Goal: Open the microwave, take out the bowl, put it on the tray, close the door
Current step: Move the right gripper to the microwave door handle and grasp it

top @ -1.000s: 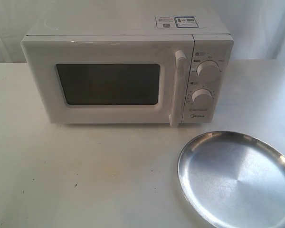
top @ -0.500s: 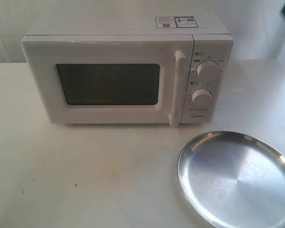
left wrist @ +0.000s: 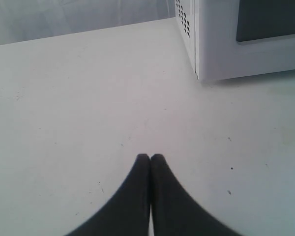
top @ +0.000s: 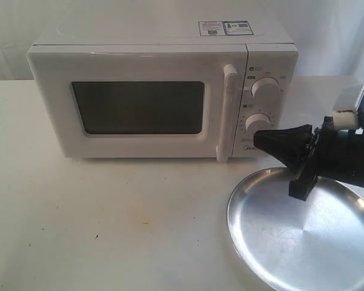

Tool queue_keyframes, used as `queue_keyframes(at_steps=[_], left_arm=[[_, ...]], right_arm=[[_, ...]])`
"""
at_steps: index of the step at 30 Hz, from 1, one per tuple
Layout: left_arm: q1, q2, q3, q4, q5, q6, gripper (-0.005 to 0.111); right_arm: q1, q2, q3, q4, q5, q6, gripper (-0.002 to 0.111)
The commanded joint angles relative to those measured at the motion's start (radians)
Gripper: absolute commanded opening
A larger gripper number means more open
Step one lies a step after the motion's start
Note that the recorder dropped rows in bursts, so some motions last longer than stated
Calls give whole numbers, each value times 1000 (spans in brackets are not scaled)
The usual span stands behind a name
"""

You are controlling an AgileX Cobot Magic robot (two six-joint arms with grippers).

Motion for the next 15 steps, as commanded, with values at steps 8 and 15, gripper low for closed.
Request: queue_keyframes(at_steps=[8, 15], left_arm=[[-1, -2, 3, -4, -2, -6, 0], [-1, -2, 3, -4, -2, -6, 0]], right_arm=[[35, 134, -57, 184, -26, -233, 28], [169, 134, -145, 187, 60, -174, 51]])
